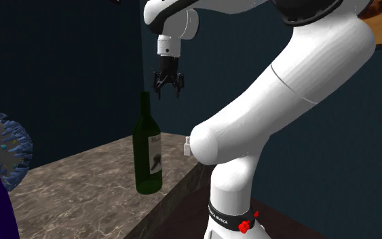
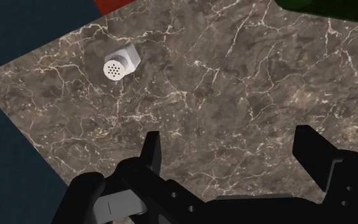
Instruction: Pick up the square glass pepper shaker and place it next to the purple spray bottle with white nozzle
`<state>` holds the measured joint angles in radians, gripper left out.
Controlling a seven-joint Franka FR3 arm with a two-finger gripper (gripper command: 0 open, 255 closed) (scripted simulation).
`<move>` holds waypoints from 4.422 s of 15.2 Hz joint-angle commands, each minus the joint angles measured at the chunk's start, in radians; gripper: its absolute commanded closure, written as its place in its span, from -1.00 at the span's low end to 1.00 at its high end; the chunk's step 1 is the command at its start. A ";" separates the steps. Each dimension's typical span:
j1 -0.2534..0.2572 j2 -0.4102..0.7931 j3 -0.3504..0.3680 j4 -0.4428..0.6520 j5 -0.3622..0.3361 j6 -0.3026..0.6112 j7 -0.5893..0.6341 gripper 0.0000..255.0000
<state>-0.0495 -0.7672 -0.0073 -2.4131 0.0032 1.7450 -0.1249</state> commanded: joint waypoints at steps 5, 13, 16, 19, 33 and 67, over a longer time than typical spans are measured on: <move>-0.043 0.081 -0.070 -0.102 -0.059 0.145 -0.066 -1.00; -0.103 0.256 -0.156 -0.181 -0.131 0.353 -0.136 -1.00; -0.118 0.317 -0.180 -0.190 -0.148 0.411 -0.154 -1.00; -0.119 0.340 -0.185 -0.214 -0.151 0.458 -0.154 -1.00; -0.120 0.381 -0.193 -0.248 -0.154 0.533 -0.154 1.00; -0.115 0.236 -0.160 0.001 -0.134 0.139 -0.166 1.00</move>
<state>-0.1650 -0.5292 -0.1697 -2.4235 -0.1320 1.8987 -0.2919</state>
